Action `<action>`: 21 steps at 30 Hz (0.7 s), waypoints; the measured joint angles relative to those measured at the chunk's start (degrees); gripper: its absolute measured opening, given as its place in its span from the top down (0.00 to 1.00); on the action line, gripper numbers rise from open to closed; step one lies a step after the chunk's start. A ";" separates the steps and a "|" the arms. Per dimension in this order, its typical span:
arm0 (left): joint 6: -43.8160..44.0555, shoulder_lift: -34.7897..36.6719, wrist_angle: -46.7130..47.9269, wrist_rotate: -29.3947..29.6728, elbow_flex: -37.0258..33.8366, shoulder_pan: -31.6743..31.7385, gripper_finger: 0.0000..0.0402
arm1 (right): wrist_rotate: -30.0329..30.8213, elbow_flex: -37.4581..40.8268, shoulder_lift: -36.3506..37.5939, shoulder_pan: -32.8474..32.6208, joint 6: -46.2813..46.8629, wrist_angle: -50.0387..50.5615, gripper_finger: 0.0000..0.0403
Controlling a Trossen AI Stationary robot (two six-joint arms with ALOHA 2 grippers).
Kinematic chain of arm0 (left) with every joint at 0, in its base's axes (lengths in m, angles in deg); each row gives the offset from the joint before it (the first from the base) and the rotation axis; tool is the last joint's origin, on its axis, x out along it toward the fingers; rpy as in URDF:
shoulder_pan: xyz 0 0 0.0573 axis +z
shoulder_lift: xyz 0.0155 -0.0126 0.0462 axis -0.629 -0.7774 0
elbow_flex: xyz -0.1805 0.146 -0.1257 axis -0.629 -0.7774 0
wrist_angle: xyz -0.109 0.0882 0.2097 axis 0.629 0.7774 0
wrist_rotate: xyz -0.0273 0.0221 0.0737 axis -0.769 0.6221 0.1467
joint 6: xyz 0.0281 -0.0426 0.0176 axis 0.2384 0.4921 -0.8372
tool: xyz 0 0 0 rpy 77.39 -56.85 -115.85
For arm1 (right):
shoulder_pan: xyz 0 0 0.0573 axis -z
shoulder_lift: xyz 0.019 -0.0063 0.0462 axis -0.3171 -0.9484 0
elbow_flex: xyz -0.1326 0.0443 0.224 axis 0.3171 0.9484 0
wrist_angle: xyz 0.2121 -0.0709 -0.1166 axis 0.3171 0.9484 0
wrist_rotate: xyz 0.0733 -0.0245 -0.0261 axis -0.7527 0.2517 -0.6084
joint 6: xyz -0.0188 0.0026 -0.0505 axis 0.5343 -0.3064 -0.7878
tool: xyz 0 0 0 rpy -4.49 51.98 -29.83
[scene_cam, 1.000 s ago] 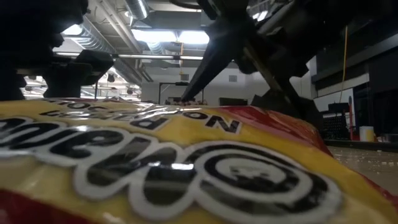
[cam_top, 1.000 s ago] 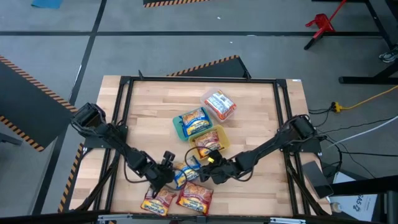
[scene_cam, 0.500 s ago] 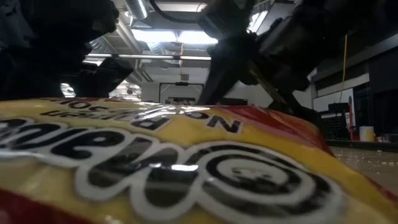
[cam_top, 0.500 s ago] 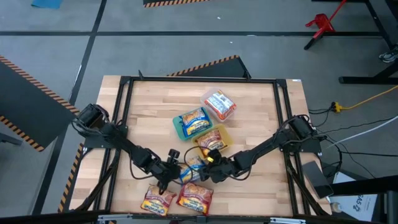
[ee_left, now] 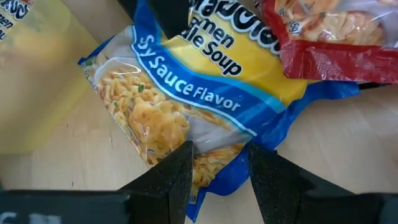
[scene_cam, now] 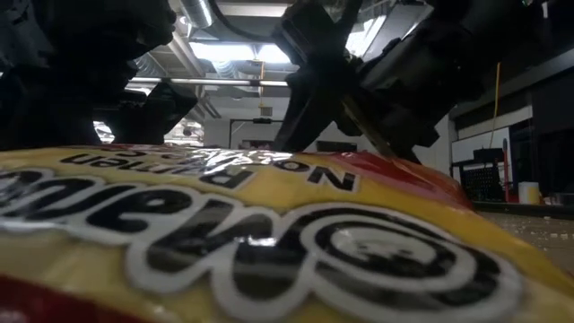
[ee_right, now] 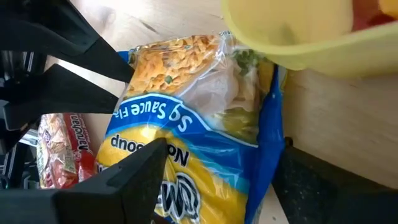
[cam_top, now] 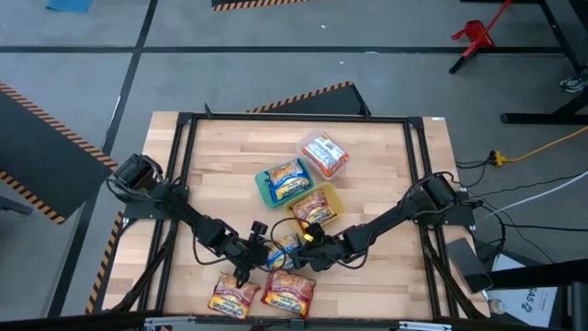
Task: Sort Maruchan noodles
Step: Put the blue noodle pack into the green bin
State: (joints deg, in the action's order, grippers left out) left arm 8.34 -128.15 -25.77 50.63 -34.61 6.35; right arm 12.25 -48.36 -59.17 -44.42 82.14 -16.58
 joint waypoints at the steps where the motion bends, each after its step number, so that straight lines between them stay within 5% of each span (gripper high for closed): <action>1: 0.01 -0.02 -0.17 0.02 -0.01 0.10 0.63 | -0.09 0.00 -0.23 0.03 0.00 -0.27 0.33; 6: -0.50 -0.04 -0.45 0.03 -0.03 0.16 0.63 | 0.78 -0.02 -0.44 0.08 -0.05 -0.63 0.37; 16: -1.37 0.20 -0.88 1.56 -0.05 0.11 0.63 | 1.31 0.04 -0.57 -0.03 0.24 -0.69 0.70; 21: -0.92 1.57 -0.79 1.78 -0.05 0.15 0.63 | 1.15 0.04 -0.42 0.07 0.33 -1.10 0.76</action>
State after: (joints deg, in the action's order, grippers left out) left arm 7.42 -126.59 -26.56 52.42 -34.66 6.50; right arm 13.39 -48.32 -59.59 -44.35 82.46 -17.68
